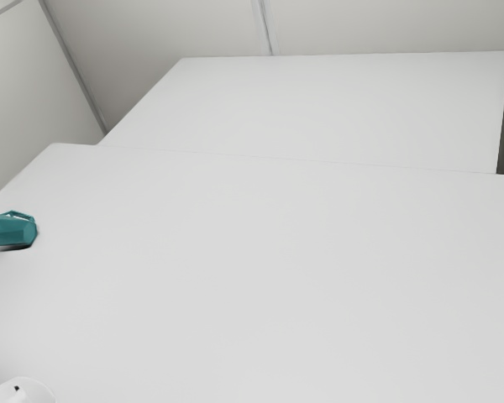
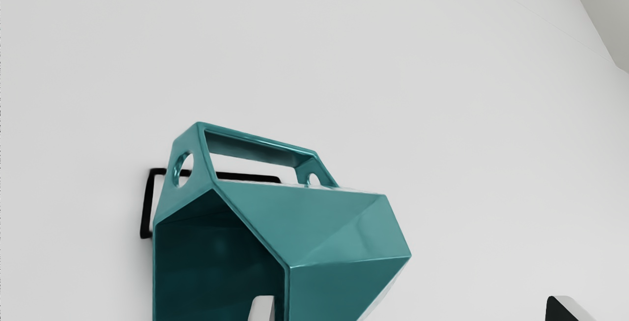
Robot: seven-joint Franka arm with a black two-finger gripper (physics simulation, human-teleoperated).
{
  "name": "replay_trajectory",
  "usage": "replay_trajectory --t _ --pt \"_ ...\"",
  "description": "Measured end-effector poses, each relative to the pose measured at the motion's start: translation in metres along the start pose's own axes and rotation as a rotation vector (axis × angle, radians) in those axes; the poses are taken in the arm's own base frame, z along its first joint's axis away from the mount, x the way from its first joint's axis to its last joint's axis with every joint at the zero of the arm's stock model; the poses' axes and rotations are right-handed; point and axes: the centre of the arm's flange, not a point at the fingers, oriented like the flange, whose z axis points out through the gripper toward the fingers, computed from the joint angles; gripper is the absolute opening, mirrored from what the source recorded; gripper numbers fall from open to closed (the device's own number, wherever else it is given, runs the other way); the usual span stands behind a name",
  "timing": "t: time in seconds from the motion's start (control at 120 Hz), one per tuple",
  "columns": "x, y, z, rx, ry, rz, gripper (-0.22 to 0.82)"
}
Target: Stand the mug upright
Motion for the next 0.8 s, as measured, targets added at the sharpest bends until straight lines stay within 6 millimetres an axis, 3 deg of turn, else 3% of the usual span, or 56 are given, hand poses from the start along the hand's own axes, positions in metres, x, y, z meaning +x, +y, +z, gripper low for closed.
replay_trajectory --t 0.133,0.333,0.425,0.733,0.8 --pt "-0.002 -0.01 0.007 0.021 0.014 0.003 0.6" --pt "0.009 -0.016 0.042 0.008 0.025 0.021 0.6" --pt "0.002 -0.022 0.055 -0.007 0.02 0.003 0.6" --pt "-0.012 -0.018 0.052 -0.058 -0.04 -0.022 0.6" --pt "-0.013 -0.015 0.052 -0.076 -0.051 -0.027 0.51"
